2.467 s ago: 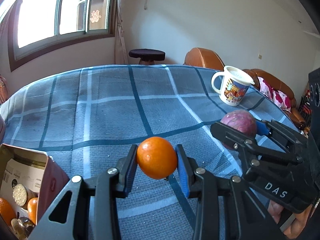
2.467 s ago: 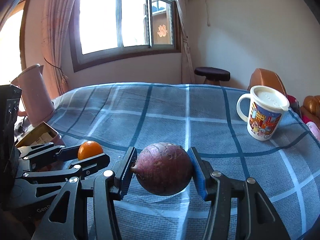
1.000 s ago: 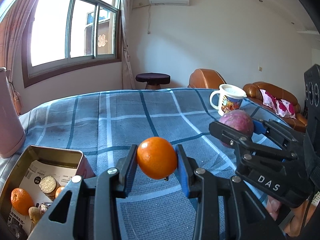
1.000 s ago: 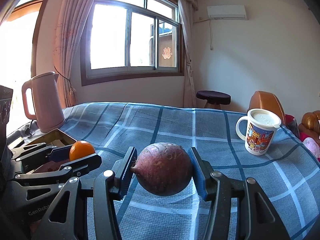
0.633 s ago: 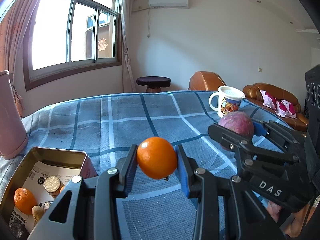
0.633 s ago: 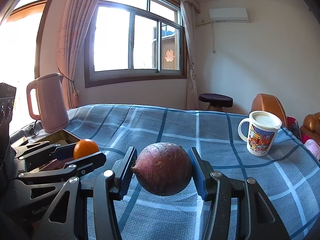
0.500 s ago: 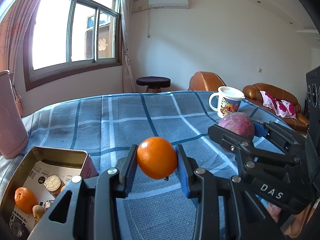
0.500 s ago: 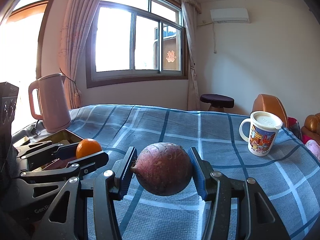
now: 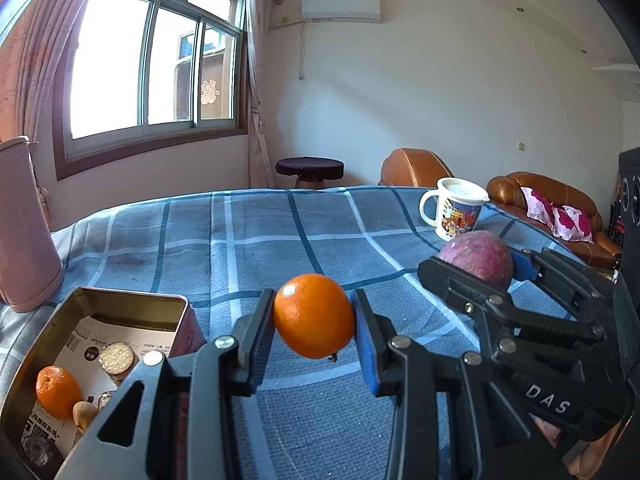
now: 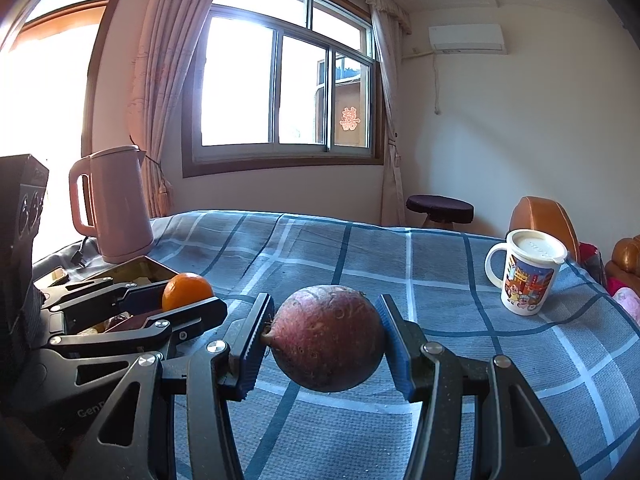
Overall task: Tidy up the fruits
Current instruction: 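Carry orange with left tool while right tool carries purple fruit toward the tin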
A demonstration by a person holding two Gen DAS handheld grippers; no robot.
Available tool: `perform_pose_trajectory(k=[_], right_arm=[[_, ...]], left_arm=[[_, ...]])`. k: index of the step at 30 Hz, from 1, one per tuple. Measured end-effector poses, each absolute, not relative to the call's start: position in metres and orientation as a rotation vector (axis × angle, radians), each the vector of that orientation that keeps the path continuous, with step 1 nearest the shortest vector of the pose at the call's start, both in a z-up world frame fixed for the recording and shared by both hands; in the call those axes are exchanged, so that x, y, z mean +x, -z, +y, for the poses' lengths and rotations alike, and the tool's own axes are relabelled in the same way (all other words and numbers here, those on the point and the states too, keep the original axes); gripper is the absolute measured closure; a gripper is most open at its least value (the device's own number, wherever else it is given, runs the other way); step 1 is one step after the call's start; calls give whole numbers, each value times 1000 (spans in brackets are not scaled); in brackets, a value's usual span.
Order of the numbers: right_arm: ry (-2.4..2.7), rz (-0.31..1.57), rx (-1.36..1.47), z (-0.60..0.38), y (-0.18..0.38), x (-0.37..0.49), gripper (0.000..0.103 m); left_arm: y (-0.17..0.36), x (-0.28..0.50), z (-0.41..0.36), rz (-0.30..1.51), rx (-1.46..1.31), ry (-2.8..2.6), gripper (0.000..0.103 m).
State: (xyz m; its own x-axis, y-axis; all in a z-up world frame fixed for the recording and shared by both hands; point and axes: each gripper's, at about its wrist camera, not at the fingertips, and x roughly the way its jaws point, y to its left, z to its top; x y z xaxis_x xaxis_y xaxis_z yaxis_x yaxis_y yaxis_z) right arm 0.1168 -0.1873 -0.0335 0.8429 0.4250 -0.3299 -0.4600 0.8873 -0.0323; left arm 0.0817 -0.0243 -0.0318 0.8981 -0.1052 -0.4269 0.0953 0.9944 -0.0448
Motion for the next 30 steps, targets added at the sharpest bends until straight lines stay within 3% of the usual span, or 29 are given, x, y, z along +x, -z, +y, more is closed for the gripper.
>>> perform_pose_trajectory(k=[30], right_arm=[[-520,317,-125,-168,34,106,49]], left_arm=[[31,61,5,433,-57,66,64]])
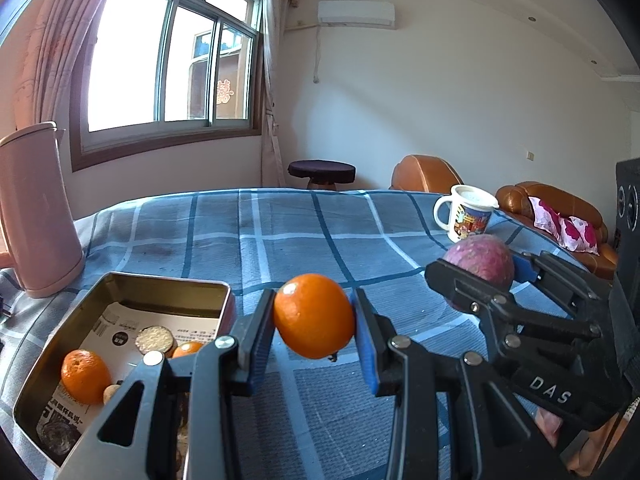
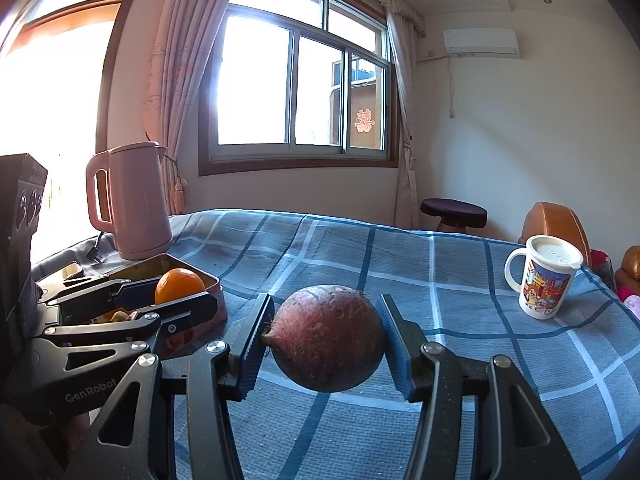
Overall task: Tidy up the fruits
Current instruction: 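Carry orange with left tool while right tool carries purple fruit toward the tin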
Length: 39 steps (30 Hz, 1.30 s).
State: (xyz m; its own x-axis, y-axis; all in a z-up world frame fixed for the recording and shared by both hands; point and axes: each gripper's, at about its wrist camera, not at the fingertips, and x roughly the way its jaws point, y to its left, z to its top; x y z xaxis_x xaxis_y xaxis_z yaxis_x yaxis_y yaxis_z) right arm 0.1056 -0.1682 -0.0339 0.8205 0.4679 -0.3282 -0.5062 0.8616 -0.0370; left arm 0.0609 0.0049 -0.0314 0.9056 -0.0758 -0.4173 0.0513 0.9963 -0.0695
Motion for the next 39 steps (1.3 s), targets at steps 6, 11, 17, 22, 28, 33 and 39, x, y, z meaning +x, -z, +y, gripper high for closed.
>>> perform_pose_trajectory(k=[6,11,17,22,28,33,39], right_arm=[[-537,318,-132,-161,34,104,49],[-548,323,-138,-156,35,105,49],[-560,329,-141,-150,36,106,49],[-571,331,-151,-143,37,105,49],[-584,336,-162,-134,37,104,49],[-601,341,-166,-127,37,104,49],[-612,341,-182,-117,37,102,49]], left_arm=[[31,58,10,428,-57,55,64],[30,55,16,425,-65,48,64],[30,51,25,419,-70,30,64],[29,47,33,411,-69,9,64],[29,44,43,407,-78,-9,64],[28,41,51,401,-83,-25,64],[26,37,58,394,-89,-38,64]])
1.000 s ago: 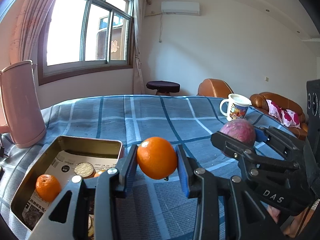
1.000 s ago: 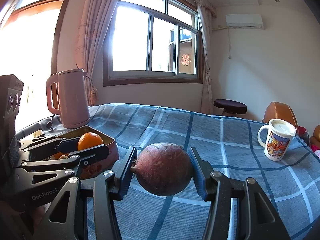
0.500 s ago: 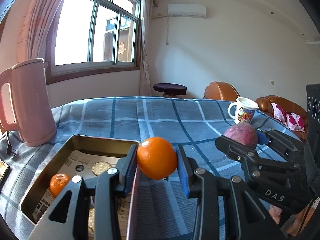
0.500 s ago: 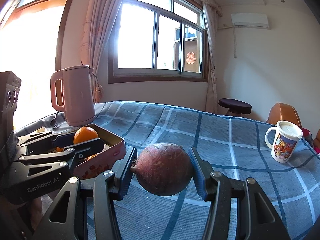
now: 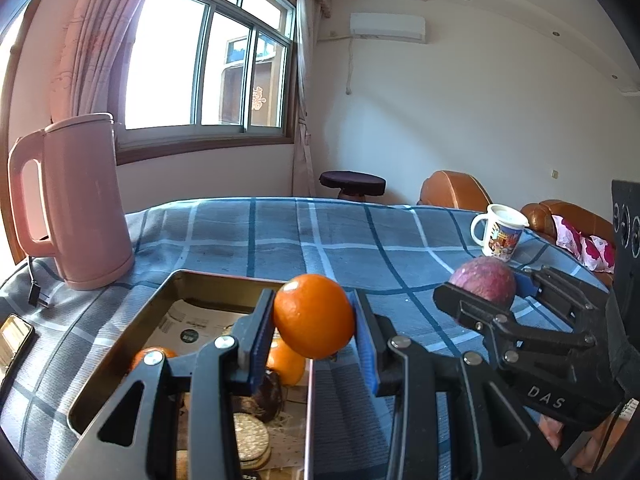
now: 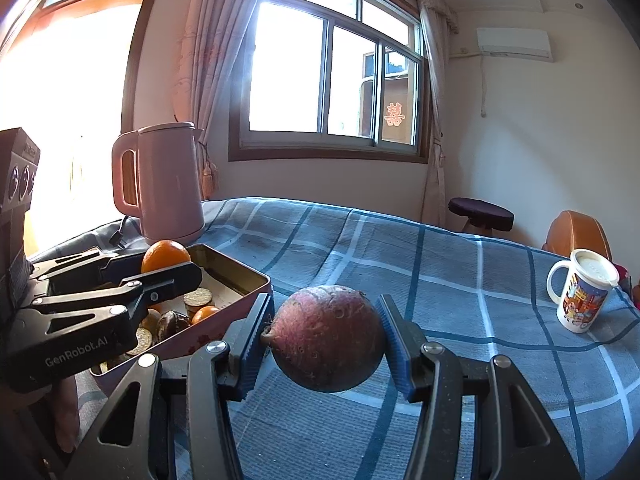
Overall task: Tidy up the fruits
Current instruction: 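Carry orange with left tool while right tool carries purple fruit toward the tin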
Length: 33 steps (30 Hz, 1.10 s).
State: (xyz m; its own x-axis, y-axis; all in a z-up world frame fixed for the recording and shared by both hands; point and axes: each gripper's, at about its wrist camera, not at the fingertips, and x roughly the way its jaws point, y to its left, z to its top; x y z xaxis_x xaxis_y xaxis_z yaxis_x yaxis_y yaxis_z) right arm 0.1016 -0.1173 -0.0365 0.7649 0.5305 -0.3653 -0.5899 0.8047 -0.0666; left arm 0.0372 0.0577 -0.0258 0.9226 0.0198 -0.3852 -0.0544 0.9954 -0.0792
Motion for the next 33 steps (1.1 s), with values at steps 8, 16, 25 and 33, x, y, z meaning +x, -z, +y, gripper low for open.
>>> perform_pose_trajectory(k=[8,16,25,33], right_arm=[[-631,341,-201,-108,34,102,49],[-651,332,-216,-96,28,100,49],[-676,331,-230,-80,24,100,49],[-703,332,-239,-66,21,100,49]], left_arm=[[25,33,68,391,-96,-59,64],[26,30,81,392,-105,-88,64],[27,27,95,403,-116,-119,64],[28,25,109,410,-128,-147,64]])
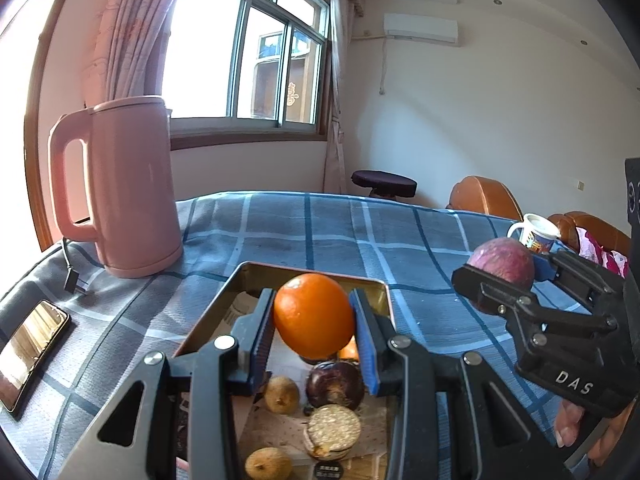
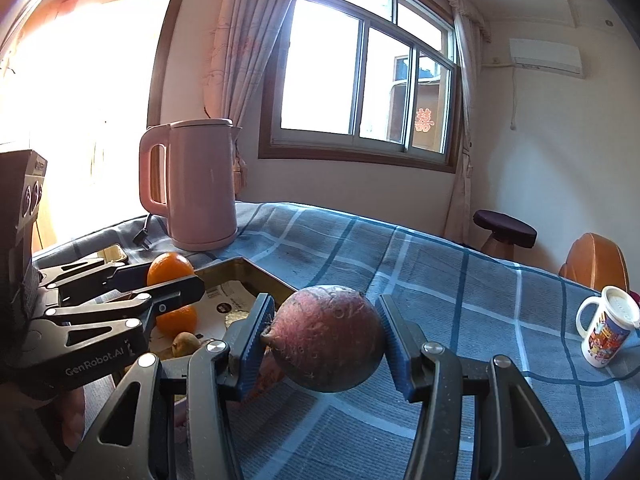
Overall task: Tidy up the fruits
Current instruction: 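Carry orange with left tool while right tool carries purple fruit toward the tin, then drop orange into tin from left tool while right tool drops purple fruit there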
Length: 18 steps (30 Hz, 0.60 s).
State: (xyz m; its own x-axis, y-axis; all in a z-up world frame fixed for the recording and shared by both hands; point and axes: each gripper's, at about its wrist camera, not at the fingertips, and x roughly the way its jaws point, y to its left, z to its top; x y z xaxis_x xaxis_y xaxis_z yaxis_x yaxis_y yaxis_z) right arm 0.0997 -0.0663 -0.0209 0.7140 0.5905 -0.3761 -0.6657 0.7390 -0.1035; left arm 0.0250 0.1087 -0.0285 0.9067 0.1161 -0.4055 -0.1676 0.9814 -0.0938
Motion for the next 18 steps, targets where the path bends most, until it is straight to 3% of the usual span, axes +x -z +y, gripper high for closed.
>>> perform_pose_trajectory(k=[18], right_arm=[[-767,339,-269,-30,20,97,49]], left_arm=[[31,15,139,432,-136,-216,64]])
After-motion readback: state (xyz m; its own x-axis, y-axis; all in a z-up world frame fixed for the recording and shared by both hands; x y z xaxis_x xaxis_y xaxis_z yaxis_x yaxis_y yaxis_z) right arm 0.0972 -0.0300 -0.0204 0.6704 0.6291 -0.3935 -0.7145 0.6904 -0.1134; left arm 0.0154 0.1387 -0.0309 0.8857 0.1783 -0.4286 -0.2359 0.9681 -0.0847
